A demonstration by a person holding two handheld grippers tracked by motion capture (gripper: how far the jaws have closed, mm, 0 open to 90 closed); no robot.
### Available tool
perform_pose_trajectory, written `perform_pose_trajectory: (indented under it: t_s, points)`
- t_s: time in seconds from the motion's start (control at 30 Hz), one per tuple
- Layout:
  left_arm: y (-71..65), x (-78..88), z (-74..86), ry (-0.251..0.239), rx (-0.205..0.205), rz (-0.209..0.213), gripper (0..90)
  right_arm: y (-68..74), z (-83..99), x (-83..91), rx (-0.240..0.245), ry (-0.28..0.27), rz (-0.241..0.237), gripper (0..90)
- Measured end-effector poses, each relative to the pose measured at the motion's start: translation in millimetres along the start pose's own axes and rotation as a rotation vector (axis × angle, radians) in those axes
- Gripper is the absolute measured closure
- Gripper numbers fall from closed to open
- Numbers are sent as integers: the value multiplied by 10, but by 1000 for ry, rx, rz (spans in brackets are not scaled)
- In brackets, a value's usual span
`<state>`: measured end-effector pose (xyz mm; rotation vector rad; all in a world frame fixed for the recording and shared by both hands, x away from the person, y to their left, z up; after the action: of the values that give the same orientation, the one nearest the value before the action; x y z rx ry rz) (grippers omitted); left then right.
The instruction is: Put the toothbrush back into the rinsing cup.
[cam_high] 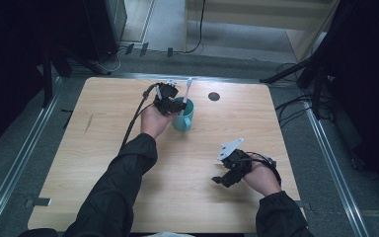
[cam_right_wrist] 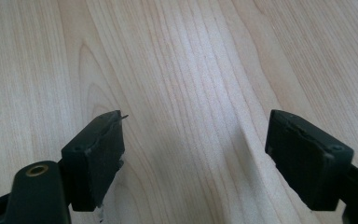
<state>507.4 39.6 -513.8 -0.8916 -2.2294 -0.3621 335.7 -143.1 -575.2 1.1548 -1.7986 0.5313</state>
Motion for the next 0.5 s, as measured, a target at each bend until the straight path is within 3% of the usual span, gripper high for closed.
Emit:
perform_pose_trajectory:
  t_s: [0.5]
  points:
    - [-7, 63, -6, 33, -5, 11, 769, -2, -6, 0, 4, -1, 0, 193]
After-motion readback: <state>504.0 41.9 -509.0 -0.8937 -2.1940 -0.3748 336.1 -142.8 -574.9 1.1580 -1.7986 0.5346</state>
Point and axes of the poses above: each handheld gripper's, and its own axes: x roughly backward along the jaws, z roughly out of its underside, y roughly to its left, the point moved 8 cm from there along -x, roughly forward along the jaws, and after that the axes turned 13 degrees about -x, right-handed, at the moved point
